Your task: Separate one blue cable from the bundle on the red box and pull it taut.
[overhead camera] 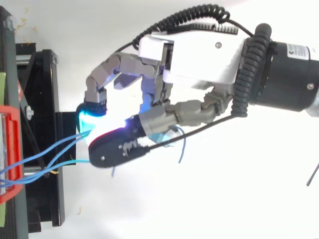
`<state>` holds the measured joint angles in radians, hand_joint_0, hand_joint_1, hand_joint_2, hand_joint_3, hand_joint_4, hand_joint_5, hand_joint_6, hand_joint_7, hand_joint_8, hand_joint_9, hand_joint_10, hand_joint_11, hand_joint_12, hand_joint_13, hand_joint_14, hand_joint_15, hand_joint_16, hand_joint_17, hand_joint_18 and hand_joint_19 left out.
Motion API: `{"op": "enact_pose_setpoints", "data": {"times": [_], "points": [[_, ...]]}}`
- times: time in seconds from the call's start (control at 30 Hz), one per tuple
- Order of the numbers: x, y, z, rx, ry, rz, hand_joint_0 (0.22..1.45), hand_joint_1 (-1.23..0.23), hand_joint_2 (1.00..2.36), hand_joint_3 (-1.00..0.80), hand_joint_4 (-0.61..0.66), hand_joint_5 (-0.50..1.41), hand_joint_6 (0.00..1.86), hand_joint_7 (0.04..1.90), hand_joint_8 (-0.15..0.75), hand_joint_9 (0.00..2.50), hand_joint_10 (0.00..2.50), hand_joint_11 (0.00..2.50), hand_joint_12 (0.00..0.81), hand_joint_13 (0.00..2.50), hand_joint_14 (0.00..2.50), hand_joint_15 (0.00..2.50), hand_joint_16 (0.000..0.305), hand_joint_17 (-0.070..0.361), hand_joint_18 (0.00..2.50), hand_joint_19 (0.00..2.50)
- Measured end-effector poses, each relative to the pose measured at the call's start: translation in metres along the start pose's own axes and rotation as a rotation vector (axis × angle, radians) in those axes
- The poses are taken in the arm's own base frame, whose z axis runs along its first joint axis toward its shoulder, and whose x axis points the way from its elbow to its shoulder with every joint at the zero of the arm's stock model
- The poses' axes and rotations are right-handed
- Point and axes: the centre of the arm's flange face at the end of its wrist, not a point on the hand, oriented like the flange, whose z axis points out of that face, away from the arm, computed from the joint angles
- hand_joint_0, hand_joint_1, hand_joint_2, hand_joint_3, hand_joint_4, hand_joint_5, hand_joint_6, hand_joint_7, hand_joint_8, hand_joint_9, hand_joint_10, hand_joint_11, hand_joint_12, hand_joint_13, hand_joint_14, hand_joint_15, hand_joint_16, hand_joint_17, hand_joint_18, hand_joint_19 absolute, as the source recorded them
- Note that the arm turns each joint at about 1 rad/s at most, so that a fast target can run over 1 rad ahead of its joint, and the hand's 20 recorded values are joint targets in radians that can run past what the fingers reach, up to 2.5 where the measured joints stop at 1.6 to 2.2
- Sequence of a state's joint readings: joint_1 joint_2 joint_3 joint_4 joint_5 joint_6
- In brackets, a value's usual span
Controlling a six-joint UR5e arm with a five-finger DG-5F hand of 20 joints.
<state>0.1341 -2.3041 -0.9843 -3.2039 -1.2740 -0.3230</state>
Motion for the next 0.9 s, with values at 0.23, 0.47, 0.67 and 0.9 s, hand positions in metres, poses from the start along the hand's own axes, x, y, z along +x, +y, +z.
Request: {"op": "enact_pose_setpoints", "data": {"times": [0.23, 0.47, 0.67, 0.9], "points": [[-0.005, -0.004, -0.001, 0.020, -0.003, -0.056, 0.59, -0.54, 1.01, -0.43, 0.06, -0.09, 0.87, 0.85, 0.200, 1.58, 0.03, 1.31, 0.338, 1.58, 0.02, 0.90, 0.031, 0.070, 0.37, 0.45], [-0.009, -0.007, -0.002, 0.034, -0.005, -0.061, 0.60, -0.71, 1.02, -0.27, 0.07, -0.12, 0.92, 0.78, 0.210, 1.52, 0.02, 1.34, 0.338, 1.55, 0.02, 0.91, 0.032, 0.071, 0.39, 0.44], [-0.013, -0.003, -0.005, 0.035, -0.007, -0.060, 0.63, -0.76, 1.02, -0.28, 0.07, -0.13, 0.93, 0.75, 0.215, 1.50, 0.02, 1.33, 0.336, 1.54, 0.03, 0.91, 0.032, 0.073, 0.41, 0.43], [-0.012, 0.002, -0.006, 0.028, -0.002, -0.054, 0.58, -0.60, 1.00, -0.48, 0.07, -0.11, 0.91, 0.78, 0.218, 1.56, 0.02, 1.31, 0.339, 1.55, 0.02, 0.90, 0.032, 0.073, 0.40, 0.43]]}}
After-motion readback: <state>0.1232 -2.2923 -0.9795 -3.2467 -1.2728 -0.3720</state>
